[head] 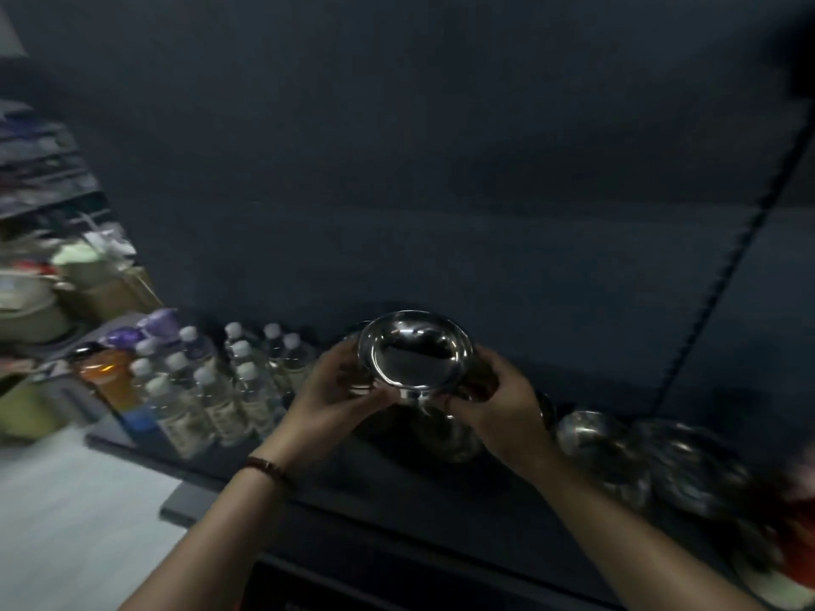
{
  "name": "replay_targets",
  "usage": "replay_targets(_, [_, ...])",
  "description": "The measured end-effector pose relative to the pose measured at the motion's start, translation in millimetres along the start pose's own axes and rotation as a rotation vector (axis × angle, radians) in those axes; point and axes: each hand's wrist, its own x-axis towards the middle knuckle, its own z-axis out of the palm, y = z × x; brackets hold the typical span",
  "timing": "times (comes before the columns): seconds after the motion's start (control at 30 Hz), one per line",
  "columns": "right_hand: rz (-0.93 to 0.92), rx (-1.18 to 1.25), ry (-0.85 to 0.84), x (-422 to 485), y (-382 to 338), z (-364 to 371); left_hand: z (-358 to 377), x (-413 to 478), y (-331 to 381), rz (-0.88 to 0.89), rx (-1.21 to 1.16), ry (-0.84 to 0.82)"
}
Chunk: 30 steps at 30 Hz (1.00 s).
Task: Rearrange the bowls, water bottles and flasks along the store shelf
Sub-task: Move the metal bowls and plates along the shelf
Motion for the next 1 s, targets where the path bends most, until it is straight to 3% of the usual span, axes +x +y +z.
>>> replay_targets(0.33, [0.029, -0.187, -0.102, 109.1, 20.1, 91.5, -79.6, 71.7, -53.4, -0.046, 0.101, 0.047])
replay_targets(0.6, [0.045, -0.363, -0.148, 133.0, 49.4, 101.2, -78.9, 93.0, -99.1, -0.132, 0.217, 0.022])
replay_targets(0.87, [0.113, -0.445, -0.206, 129.4, 64.0, 91.9, -67.6, 91.5, -102.8, -0.186, 0.333, 0.016])
replay_targets(1.0, [0.117, -0.489, -0.245, 121.0, 57.1, 86.2, -54.8, 83.3, -85.5, -0.267, 0.335, 0.093])
